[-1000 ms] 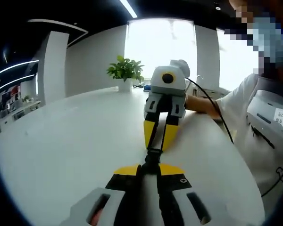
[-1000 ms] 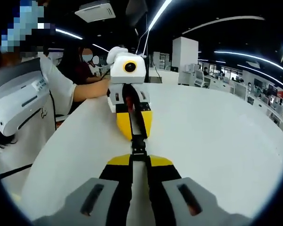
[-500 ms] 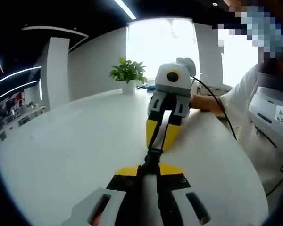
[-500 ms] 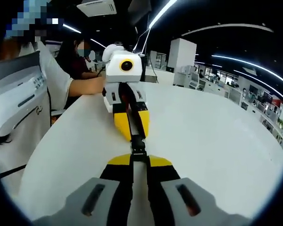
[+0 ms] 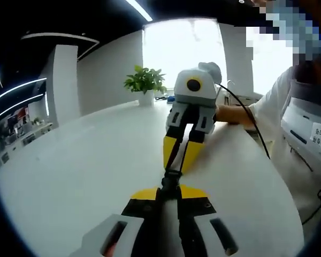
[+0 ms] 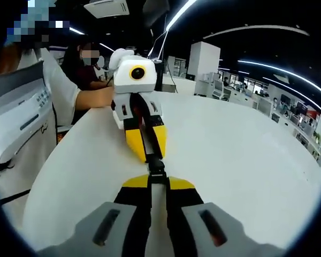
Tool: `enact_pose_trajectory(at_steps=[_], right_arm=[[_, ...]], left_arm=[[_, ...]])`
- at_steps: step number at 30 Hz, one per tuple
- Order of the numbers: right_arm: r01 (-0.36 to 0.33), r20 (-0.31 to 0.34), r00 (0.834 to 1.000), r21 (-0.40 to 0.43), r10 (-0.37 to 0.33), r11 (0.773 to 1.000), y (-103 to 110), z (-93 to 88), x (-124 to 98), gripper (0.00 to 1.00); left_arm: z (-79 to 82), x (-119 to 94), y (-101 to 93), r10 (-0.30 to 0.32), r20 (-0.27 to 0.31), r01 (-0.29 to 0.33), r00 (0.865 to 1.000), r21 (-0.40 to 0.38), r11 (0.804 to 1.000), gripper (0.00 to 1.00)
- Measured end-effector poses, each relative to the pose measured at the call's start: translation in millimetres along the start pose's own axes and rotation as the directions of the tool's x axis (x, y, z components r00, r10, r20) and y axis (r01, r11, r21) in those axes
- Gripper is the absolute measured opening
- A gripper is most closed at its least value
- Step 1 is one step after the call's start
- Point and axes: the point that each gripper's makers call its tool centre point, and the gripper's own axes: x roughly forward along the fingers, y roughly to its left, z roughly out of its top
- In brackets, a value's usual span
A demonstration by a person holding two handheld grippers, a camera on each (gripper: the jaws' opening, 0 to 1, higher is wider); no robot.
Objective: Snap the two parts of the plastic buckle together until the buckle closes and remains connected.
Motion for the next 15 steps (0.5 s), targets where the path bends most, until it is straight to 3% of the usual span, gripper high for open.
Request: enact_pose_trajectory(at_steps=[15], right_arm=[[-0.066, 0.017, 0.998, -0.007, 0.066, 0.998, 2.4, -0.1, -0.3, 0.08]], left_arm=[[-0.3, -0.7, -0.2, -0.072, -0.013, 0.072, 0.997, 0.006, 0.997, 0.09]])
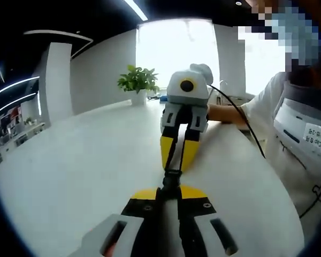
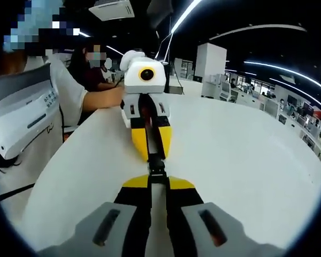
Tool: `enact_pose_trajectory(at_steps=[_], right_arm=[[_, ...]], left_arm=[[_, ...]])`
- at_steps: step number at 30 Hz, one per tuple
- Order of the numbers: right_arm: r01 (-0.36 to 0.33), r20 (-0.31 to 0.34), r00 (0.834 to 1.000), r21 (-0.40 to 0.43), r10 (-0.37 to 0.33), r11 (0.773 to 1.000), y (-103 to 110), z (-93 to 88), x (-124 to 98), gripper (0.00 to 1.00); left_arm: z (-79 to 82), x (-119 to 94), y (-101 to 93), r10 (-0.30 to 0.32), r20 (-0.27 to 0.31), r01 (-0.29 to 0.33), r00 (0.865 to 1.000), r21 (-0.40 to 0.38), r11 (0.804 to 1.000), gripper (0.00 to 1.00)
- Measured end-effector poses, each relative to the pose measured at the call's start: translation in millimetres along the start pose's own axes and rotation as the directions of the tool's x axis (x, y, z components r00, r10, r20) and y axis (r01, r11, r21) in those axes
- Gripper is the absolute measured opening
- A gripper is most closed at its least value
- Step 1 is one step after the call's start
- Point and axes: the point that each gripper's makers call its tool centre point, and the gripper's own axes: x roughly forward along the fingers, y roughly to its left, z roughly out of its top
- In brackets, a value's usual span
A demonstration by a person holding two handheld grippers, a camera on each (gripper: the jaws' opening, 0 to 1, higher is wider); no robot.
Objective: Snap the two parts of the plastic buckle together until the buckle closes and remains connected.
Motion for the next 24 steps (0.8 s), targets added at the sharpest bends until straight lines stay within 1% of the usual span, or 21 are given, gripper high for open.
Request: enact_pose_trajectory(at_steps=[2, 3, 4, 5, 8, 13, 20, 24], right_arm=[[-0.002, 0.004, 1.000, 0.000, 0.002, 1.000, 2, 0.7, 2, 0.08], [-0.015, 0.020, 1.000, -0.010, 0.016, 1.000, 7, 5.8, 5, 0.08], [-0.001, 0.001, 1.000, -0.010, 0.001, 1.000, 7, 6.2, 1, 0.08], [0.004, -0.007, 1.000, -0.005, -0.004, 1.000, 7, 7.4, -1, 0.08], [0.018, -0.016, 1.000, -0.013, -0.018, 1.000, 9, 7.8, -5, 0.08], [0.013, -0.010, 1.000, -0.006, -0.013, 1.000, 10, 8.4, -7, 0.08], [0.026, -0.002, 1.000, 0.005, -0.026, 1.000, 11, 6.7, -6, 0.09], [0.036, -0.004, 0.999, -0.013, -0.036, 0.999, 11, 6.5, -4, 0.09]], left_arm=[[-0.2, 0, -0.5, -0.002, 0.002, 0.002, 1.000, -0.004, 1.000, 0.09], [-0.7, 3, -7.1, -0.031, -0.005, 0.031, 0.999, -0.003, 1.000, 0.09], [1.3, 2, -2.7, -0.001, -0.009, 0.001, 1.000, 0.013, 1.000, 0.09], [2.8, 3, -4.1, -0.006, -0.008, 0.006, 1.000, 0.011, 1.000, 0.09], [2.8, 4, -5.0, 0.012, -0.015, -0.012, 1.000, 0.021, 1.000, 0.09], [3.1, 5, -4.6, 0.004, -0.005, -0.004, 1.000, 0.010, 1.000, 0.10], [3.1, 5, -4.3, 0.000, -0.004, -0.001, 1.000, -0.017, 1.000, 0.11], [2.9, 4, -4.6, -0.006, -0.005, 0.006, 1.000, -0.022, 1.000, 0.11]])
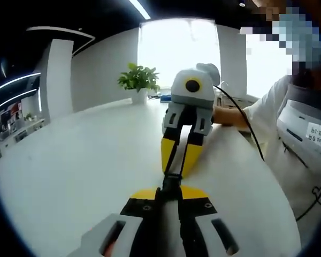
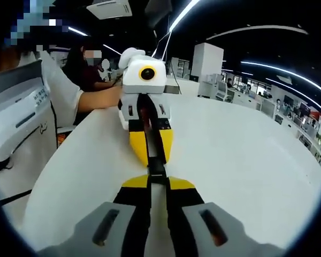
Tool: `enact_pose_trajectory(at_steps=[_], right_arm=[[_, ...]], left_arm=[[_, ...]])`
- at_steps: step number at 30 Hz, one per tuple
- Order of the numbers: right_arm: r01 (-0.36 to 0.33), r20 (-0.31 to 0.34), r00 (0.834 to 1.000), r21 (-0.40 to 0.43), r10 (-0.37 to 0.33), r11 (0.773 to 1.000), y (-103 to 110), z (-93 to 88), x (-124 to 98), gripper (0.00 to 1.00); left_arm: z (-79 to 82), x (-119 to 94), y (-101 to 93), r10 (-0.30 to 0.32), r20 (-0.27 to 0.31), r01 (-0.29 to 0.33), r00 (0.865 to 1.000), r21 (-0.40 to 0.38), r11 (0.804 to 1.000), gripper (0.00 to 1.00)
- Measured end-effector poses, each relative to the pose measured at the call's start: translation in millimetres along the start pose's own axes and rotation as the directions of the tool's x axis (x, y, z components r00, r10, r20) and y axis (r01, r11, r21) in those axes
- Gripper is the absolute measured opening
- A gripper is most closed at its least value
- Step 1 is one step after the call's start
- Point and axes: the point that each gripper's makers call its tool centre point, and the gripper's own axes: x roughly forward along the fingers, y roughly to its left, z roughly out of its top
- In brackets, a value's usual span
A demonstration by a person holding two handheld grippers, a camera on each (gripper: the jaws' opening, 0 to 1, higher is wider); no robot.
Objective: Snap the two parts of the plastic buckle together until the buckle closes and remains connected.
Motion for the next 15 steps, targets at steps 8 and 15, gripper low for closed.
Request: enact_pose_trajectory(at_steps=[8, 15], right_arm=[[0.001, -0.021, 1.000, 0.005, -0.001, 1.000, -13, -1.1, 6, 0.09], [-0.032, 0.008, 0.999, 0.123, 0.031, 0.992, -48, -7.1, 10, 0.09]], left_arm=[[1.7, 1, 9.4, -0.013, -0.005, 0.013, 1.000, 0.001, 1.000, 0.11], [10.4, 8, 39.0, -0.014, -0.034, 0.014, 0.999, 0.000, 1.000, 0.11]])
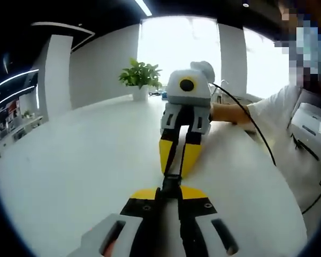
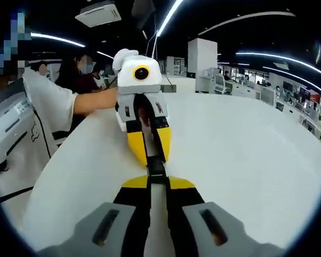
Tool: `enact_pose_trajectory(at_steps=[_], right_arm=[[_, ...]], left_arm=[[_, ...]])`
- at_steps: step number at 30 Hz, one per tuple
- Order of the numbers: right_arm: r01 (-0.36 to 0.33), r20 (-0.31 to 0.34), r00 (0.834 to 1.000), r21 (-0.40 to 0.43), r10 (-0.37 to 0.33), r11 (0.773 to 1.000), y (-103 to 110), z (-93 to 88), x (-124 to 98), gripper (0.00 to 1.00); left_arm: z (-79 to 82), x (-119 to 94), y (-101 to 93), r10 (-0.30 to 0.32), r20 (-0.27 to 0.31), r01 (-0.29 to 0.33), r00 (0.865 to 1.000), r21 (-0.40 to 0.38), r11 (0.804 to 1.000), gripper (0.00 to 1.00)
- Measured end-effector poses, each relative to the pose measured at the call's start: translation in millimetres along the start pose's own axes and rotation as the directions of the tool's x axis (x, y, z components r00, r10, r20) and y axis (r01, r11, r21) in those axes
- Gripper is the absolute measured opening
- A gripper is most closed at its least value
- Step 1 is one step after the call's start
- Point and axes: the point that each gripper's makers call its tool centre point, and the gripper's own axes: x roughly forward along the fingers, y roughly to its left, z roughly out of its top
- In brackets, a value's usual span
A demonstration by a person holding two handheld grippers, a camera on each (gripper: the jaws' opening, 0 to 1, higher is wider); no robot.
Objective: Snap the two parts of the plastic buckle together until the buckle closes and remains connected.
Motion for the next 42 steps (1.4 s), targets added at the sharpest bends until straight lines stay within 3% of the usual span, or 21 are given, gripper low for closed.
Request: enact_pose_trajectory(at_steps=[8, 16, 22, 35, 42], right_arm=[[0.054, -0.107, 0.992, -0.104, -0.065, 0.993, -45, -0.4, 7, 0.09], [0.070, -0.135, 0.987, -0.093, -0.082, 0.993, -81, -3.6, 9, 0.09], [0.081, -0.122, 0.989, -0.072, -0.089, 0.994, -103, -3.5, 14, 0.09], [0.096, -0.098, 0.990, -0.079, -0.103, 0.992, -114, -2.1, 18, 0.10], [0.092, -0.085, 0.992, -0.056, -0.096, 0.994, -110, -2.2, 17, 0.17]], left_arm=[[8.2, 10, 46.6, 0.022, -0.044, -0.019, 0.999, 0.069, 0.997, 0.11], [13.4, 20, 78.8, 0.022, -0.030, -0.020, 0.999, 0.067, 0.998, 0.11], [17.1, 24, 102.0, 0.031, -0.035, -0.027, 0.999, 0.091, 0.996, 0.11], [16.8, 27, 109.0, 0.024, 0.012, -0.024, 1.000, 0.023, 0.999, 0.14], [15.3, 24, 108.7, 0.036, 0.010, -0.036, 0.999, 0.006, 0.999, 0.19]])
